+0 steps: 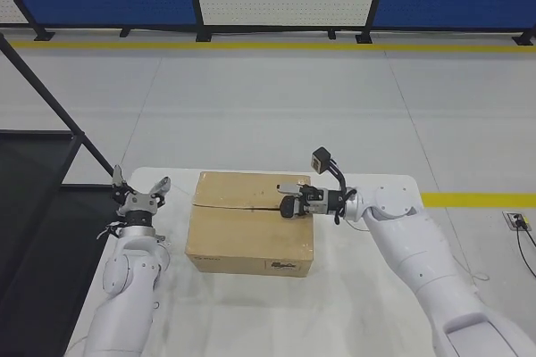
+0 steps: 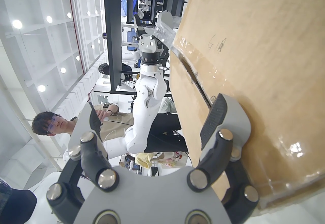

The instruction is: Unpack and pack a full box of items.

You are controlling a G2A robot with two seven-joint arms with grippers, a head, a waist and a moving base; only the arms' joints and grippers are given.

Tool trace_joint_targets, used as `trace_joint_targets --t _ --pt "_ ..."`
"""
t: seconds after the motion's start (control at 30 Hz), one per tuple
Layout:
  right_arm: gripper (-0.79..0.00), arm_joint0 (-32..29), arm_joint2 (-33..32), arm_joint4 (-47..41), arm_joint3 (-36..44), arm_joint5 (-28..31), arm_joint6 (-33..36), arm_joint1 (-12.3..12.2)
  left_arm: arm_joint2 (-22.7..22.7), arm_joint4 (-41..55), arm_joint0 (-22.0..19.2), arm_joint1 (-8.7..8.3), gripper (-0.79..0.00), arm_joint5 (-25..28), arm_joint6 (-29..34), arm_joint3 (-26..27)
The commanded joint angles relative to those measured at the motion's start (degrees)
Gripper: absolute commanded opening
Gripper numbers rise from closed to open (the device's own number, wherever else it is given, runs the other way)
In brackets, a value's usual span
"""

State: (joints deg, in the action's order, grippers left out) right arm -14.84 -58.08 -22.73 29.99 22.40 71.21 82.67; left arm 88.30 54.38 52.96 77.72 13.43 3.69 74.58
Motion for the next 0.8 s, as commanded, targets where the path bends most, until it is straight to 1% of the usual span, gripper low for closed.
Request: trace_joint_targets --t 0.0,0.17,0.3,0.43,0.77 --pt "0.0 0.05 -0.22 0.02 0.18 0.09 -0.01 -0.12 0.46 -0.59 1.29 -0.09 0.0 -0.51 -0.15 3.37" --pt "0.0 -0.25 -0.89 0.31 0.68 0.02 0.95 -0.66 0.69 -2.01 4.12 -0.17 0.0 -2.58 -1.11 11.0" --pt "0.0 -0.79 -1.35 0.83 0.74 -1.09 0.98 -1.14 0.15 -3.74 5.32 -0.13 0.0 -3.72 -2.15 15.15" --pt "0.0 -1.36 -1.43 1.73 1.23 -1.9 -0.36 -1.39 -0.5 -5.07 5.53 -0.02 0.0 -4.45 -3.18 17.49" --pt "0.0 -2.81 -2.29 1.71 2.26 -2.13 -1.58 -1.98 -3.47 -8.8 5.08 0.4 0.0 -5.04 -4.27 20.64"
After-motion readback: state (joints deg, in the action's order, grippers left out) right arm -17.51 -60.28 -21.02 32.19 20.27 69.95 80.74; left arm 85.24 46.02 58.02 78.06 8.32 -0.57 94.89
